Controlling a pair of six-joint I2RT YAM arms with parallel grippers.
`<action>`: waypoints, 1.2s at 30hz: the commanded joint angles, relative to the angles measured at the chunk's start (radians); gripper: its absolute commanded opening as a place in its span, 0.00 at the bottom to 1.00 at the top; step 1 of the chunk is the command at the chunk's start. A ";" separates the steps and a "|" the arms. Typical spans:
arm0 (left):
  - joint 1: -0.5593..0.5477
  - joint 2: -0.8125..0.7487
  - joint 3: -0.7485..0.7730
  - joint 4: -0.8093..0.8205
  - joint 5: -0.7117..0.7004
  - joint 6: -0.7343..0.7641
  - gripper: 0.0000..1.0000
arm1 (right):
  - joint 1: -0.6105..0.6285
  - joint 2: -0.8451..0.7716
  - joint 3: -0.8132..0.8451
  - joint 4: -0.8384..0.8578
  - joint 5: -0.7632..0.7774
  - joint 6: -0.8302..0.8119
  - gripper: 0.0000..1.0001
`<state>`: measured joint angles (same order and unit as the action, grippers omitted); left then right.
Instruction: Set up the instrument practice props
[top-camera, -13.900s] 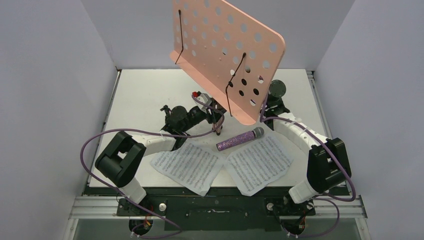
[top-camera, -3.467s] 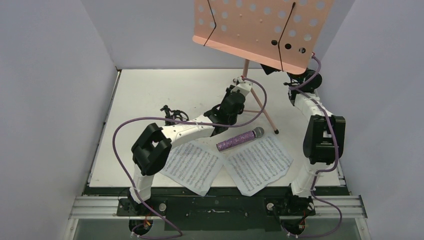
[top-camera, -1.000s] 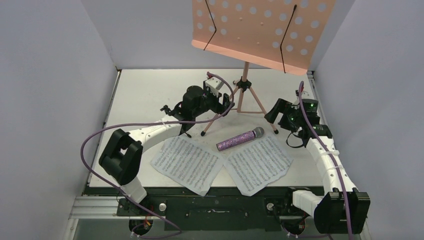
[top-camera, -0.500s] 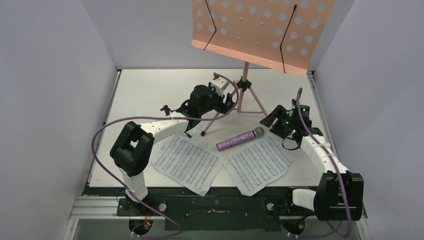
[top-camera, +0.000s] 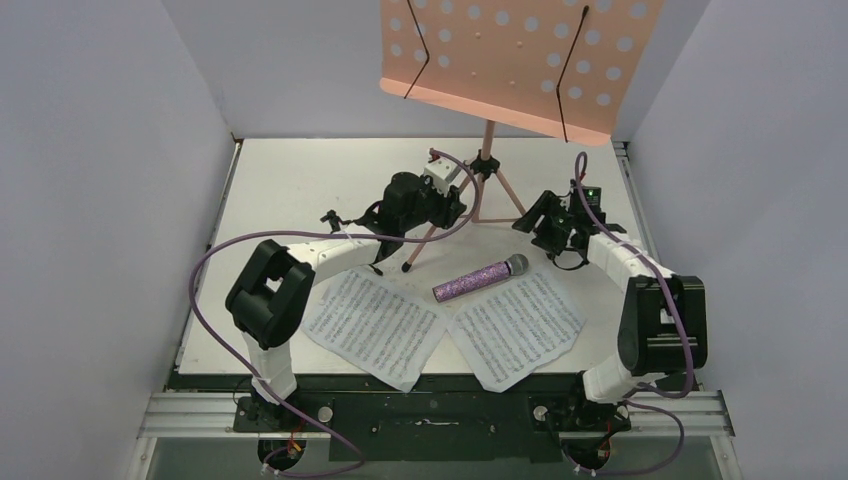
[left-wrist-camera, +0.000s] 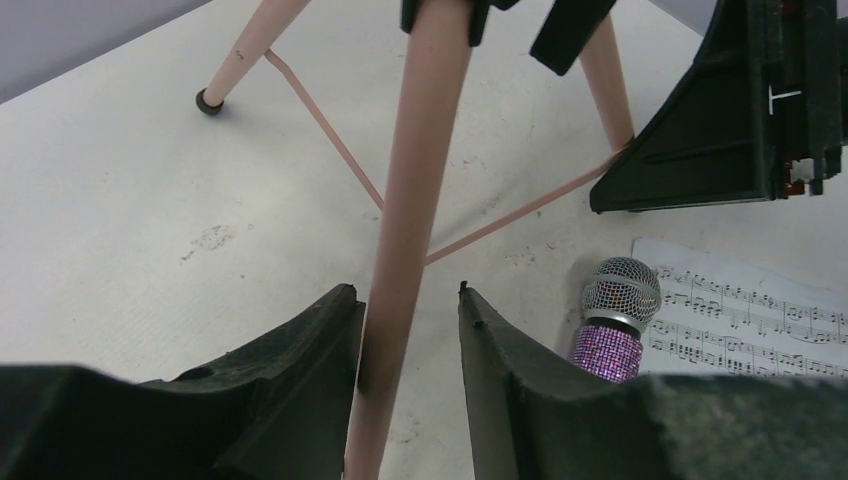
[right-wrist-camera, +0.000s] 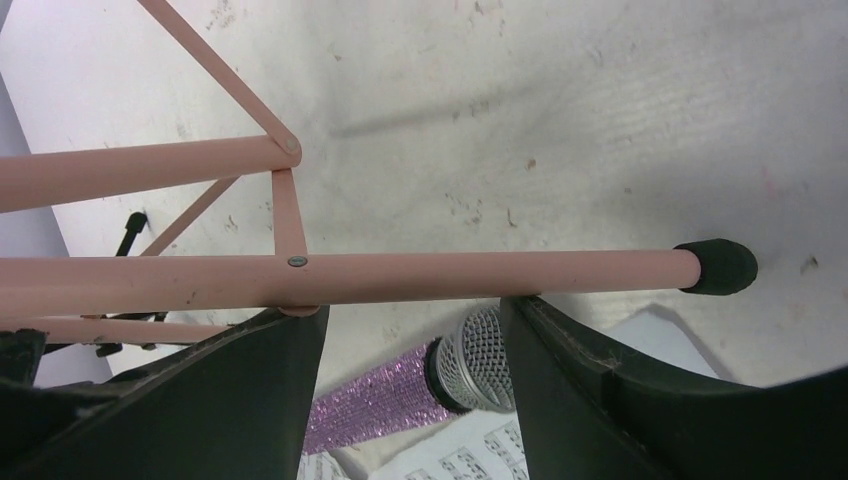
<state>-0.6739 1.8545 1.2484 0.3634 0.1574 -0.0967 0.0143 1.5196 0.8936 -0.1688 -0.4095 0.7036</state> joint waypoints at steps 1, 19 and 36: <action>-0.004 -0.004 0.042 0.065 -0.007 0.002 0.36 | 0.006 0.064 0.114 0.083 0.022 -0.013 0.64; 0.000 0.034 0.101 0.024 -0.124 0.020 0.24 | -0.007 0.250 0.328 0.078 -0.020 -0.012 0.63; 0.020 0.062 0.163 0.009 -0.150 0.045 0.18 | -0.007 0.257 0.380 0.047 -0.055 -0.043 0.69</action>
<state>-0.6701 1.9266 1.3613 0.3401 0.0307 -0.0555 0.0135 1.7809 1.2137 -0.1654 -0.4614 0.6739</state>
